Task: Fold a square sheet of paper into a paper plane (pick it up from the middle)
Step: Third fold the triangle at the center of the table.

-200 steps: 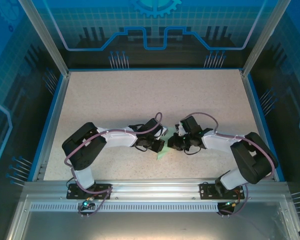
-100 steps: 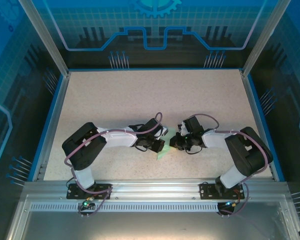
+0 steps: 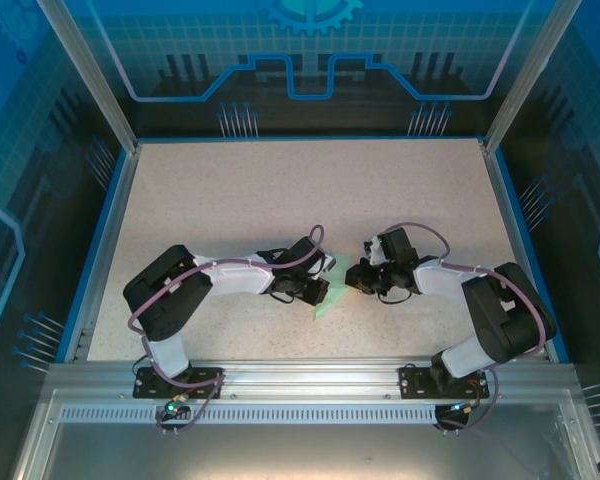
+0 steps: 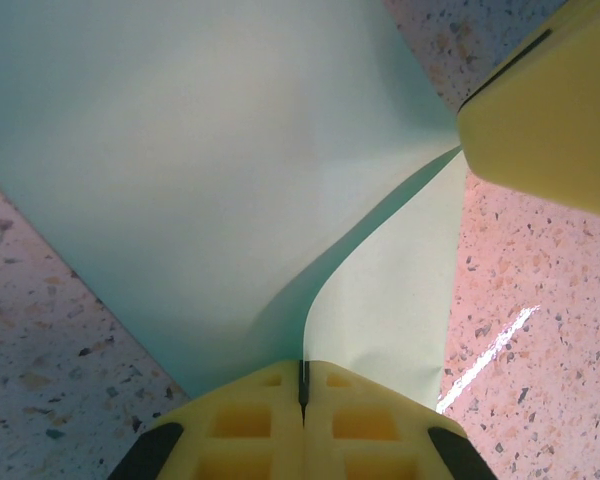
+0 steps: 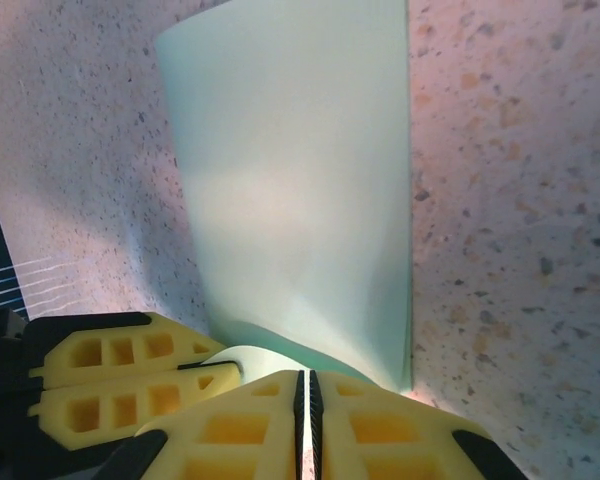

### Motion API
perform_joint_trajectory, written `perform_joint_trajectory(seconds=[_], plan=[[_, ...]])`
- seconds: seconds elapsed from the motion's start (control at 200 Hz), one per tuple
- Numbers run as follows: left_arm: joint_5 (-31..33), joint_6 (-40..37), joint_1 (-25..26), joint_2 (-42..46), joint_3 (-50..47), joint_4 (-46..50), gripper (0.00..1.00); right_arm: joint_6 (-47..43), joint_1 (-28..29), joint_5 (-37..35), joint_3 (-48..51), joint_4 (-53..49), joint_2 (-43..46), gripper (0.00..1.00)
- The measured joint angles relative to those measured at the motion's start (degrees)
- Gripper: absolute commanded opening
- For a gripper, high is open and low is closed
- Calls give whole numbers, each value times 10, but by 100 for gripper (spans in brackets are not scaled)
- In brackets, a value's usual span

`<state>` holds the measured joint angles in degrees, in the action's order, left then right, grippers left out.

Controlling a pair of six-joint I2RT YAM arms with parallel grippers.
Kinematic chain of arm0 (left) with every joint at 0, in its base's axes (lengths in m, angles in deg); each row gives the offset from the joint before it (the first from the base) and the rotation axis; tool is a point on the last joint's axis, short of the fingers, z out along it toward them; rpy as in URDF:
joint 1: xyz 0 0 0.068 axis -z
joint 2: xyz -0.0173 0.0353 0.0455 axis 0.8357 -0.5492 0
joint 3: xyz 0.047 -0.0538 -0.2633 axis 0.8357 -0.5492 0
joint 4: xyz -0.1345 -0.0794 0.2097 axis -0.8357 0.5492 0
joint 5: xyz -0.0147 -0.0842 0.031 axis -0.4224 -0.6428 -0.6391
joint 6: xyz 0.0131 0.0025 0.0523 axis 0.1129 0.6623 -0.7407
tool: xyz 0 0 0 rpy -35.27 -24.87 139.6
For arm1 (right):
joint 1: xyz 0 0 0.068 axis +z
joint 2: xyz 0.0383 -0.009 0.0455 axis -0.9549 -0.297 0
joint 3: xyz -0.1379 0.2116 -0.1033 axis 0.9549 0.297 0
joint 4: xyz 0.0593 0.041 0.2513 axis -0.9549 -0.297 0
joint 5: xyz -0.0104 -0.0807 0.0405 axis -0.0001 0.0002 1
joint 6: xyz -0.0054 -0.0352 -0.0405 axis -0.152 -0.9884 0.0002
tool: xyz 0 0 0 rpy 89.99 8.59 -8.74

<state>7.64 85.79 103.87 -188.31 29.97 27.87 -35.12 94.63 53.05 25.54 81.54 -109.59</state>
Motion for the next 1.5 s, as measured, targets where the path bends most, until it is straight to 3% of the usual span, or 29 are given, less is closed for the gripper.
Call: perform_joint_trajectory(seconds=[0.345,0.69,1.025,1.5], plan=[[0,0,0,0,0,0,4,-3,-7,5,-1,5,-43,12],[0,8,0,2,-3,-3,5,1,11,10,4,-4,30,14],[0,13,0,2,-3,-4,5,7,25,19,-2,10,-40,14],[0,13,0,2,-3,-3,7,7,44,17,-24,10,-49,13]])
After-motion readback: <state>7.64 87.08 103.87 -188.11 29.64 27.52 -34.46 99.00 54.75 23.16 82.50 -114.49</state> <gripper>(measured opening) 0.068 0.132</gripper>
